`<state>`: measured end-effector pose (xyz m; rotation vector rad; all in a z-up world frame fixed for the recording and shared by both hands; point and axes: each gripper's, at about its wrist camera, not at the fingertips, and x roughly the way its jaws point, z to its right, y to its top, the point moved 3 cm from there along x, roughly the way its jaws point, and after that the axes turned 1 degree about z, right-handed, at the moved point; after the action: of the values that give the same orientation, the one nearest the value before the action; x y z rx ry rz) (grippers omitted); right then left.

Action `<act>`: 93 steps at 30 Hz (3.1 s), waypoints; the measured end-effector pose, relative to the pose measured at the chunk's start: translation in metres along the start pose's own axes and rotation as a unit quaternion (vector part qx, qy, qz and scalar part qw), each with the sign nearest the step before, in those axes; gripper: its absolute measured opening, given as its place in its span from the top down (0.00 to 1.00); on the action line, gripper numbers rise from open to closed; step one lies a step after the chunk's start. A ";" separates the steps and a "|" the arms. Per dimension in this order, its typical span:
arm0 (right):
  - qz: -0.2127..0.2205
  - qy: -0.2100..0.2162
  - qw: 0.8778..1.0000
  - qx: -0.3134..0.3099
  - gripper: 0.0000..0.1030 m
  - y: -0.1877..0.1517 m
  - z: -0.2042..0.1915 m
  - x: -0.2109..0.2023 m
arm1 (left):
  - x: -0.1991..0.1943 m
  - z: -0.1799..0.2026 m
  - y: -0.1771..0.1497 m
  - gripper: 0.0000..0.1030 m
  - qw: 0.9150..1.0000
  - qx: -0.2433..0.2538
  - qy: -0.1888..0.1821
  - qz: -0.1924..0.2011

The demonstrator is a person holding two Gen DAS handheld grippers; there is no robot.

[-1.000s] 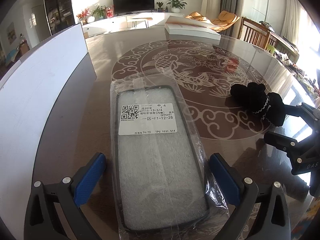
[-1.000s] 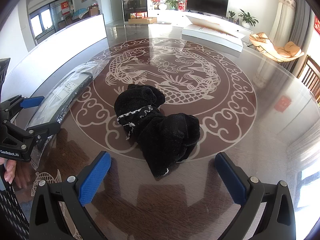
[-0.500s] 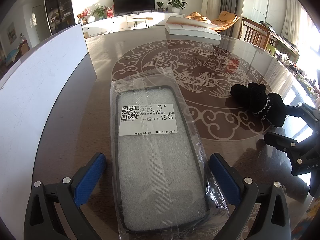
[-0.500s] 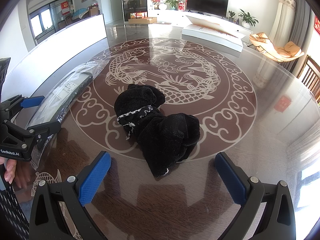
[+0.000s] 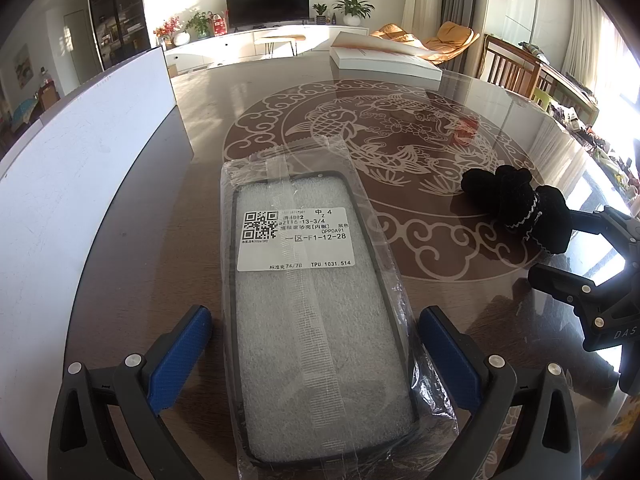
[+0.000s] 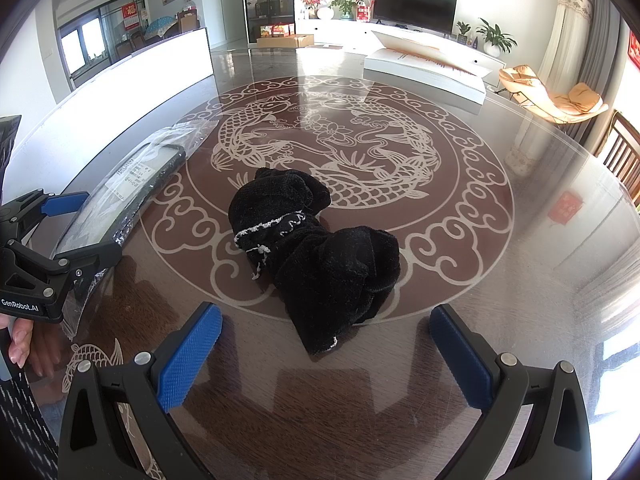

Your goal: Organize objects

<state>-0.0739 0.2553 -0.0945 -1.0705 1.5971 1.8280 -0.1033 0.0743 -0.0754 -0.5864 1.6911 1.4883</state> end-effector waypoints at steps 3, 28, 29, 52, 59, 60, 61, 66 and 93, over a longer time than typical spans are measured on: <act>0.000 0.000 1.000 0.000 0.00 0.000 0.000 0.000 | 0.000 0.000 0.000 0.00 1.000 0.000 0.000 0.000; 0.000 0.000 1.000 0.000 0.00 0.000 0.000 0.000 | 0.000 0.000 0.000 0.00 1.000 0.000 0.000 0.000; 0.000 0.000 1.000 0.000 0.00 0.000 0.000 0.000 | 0.000 0.000 0.000 0.00 1.000 0.000 0.000 0.000; 0.000 0.000 1.000 0.000 0.00 0.000 0.000 0.000 | 0.000 0.000 0.000 0.00 1.000 0.000 0.000 0.000; 0.000 0.000 1.000 0.000 0.00 0.000 0.000 0.000 | 0.000 0.000 0.000 0.00 1.000 0.001 -0.002 -0.001; 0.000 0.000 1.000 0.000 0.00 0.000 0.000 0.000 | 0.000 0.000 0.000 0.00 1.000 0.002 -0.004 -0.003; 0.000 0.000 1.000 0.000 0.00 0.000 0.000 0.000 | -0.001 -0.001 0.000 0.00 1.000 0.005 -0.005 -0.005; 0.000 0.000 1.000 0.000 0.00 0.000 0.000 0.000 | -0.004 -0.005 -0.003 0.02 1.000 0.004 -0.004 -0.007; -0.030 0.050 0.992 -0.113 0.00 0.056 -0.031 0.004 | -0.017 -0.024 -0.003 0.27 0.999 -0.047 -0.016 0.013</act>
<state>-0.1124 0.2138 -0.0650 -1.3142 1.4183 1.9782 -0.0968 0.0477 -0.0638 -0.5899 1.6155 1.5948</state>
